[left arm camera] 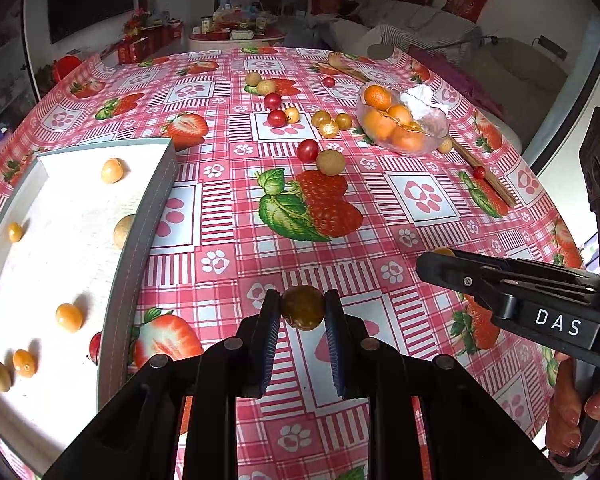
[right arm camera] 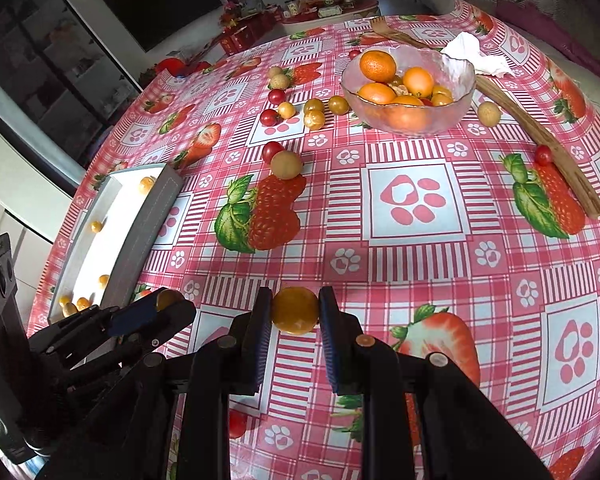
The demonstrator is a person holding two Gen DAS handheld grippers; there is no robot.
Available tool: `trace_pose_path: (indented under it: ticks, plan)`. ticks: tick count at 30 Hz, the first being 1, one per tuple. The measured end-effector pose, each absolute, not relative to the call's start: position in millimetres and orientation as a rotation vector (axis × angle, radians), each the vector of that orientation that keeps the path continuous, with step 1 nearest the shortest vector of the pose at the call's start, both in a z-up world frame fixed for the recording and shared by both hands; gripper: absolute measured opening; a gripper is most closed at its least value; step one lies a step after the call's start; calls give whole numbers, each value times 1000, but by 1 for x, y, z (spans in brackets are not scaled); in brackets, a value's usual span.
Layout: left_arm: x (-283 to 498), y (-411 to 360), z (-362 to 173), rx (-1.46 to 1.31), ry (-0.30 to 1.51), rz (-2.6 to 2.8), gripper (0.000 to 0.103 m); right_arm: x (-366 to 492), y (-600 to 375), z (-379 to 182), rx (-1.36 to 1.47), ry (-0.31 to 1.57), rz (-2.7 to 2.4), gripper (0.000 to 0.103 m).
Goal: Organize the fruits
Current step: 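Carry the dark tomato and yellow tomato over the white tray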
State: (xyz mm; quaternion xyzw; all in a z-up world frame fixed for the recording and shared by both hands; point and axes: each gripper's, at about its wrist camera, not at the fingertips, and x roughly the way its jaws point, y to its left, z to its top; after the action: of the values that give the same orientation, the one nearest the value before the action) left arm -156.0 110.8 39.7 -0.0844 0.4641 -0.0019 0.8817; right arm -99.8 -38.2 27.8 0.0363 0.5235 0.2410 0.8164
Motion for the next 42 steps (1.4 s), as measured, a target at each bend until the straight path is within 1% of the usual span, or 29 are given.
trace_pose_path:
  ticks: [11, 17, 21, 29, 35, 42]
  plan:
    - [-184, 127, 59, -187, 924, 16, 24, -128, -24, 49, 45, 1094, 522, 25]
    - [-197, 148, 66, -208, 908, 29, 24, -138, -6, 60, 23, 1090, 545, 25]
    - [-206, 181, 71, -252, 905, 58, 24, -141, 12, 66, 7, 1089, 570, 25]
    - [-214, 266, 80, -228, 911, 215, 24, -132, 67, 73, -25, 1102, 649, 26]
    - [-200, 318, 62, -229, 970, 299, 24, -122, 121, 70, -63, 1122, 708, 26]
    - [-184, 343, 31, -251, 1042, 330, 24, -101, 172, 49, -107, 1162, 724, 26]
